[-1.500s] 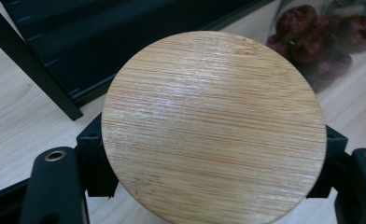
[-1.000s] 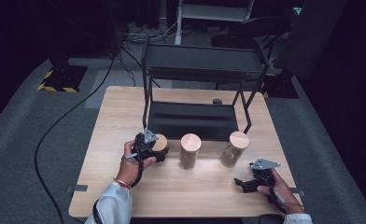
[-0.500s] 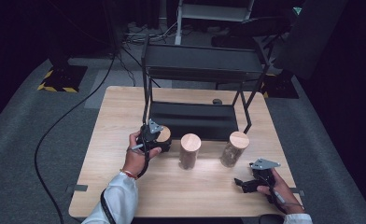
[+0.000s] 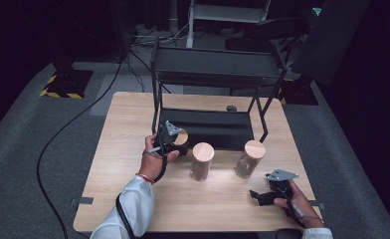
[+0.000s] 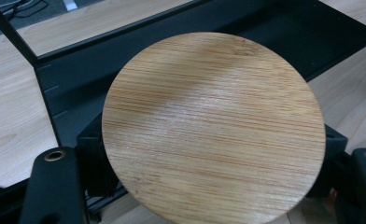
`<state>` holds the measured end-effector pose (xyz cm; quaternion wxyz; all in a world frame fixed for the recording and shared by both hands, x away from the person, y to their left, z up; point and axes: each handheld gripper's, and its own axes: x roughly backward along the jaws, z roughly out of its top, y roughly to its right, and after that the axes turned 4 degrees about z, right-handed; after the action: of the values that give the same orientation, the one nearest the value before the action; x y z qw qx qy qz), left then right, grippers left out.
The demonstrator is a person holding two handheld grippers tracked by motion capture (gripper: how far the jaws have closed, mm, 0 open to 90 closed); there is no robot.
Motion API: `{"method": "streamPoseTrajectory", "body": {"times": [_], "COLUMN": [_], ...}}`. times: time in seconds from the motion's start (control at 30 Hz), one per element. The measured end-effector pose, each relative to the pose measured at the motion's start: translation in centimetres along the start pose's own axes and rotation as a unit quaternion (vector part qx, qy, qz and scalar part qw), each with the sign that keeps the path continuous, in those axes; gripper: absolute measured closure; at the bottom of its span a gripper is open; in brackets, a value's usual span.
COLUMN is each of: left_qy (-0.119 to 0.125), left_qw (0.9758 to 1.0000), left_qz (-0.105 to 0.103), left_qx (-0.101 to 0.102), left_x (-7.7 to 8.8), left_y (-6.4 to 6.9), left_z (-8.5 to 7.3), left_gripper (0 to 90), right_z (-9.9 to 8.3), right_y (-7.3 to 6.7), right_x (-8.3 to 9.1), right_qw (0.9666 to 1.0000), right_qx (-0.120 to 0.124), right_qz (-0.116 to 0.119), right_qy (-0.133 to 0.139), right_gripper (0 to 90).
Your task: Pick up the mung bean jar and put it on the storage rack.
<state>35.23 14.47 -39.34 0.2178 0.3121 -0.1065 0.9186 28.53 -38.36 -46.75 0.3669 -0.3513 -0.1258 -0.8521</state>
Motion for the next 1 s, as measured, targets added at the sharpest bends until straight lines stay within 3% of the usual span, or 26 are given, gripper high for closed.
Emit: {"method": "streamPoseTrajectory", "body": {"times": [0.47,1.0], "left_qy": [-0.009,-0.01], "left_qw": [0.9999,0.9997], "left_qz": [0.009,0.012], "left_qx": [0.0,0.019], "left_x": [-1.3,-3.1], "left_y": [-0.3,-0.5], "left_z": [1.4,2.9], "left_gripper": [24.9,24.9], "right_z": [0.0,0.0], "right_y": [0.0,0.1], "right_x": [0.0,0.0], "right_qw": [1.0,1.0], "right_qx": [0.001,0.002], "right_qz": [0.001,0.002], "right_qy": [0.0,0.0], "right_gripper": [0.0,0.0]}}
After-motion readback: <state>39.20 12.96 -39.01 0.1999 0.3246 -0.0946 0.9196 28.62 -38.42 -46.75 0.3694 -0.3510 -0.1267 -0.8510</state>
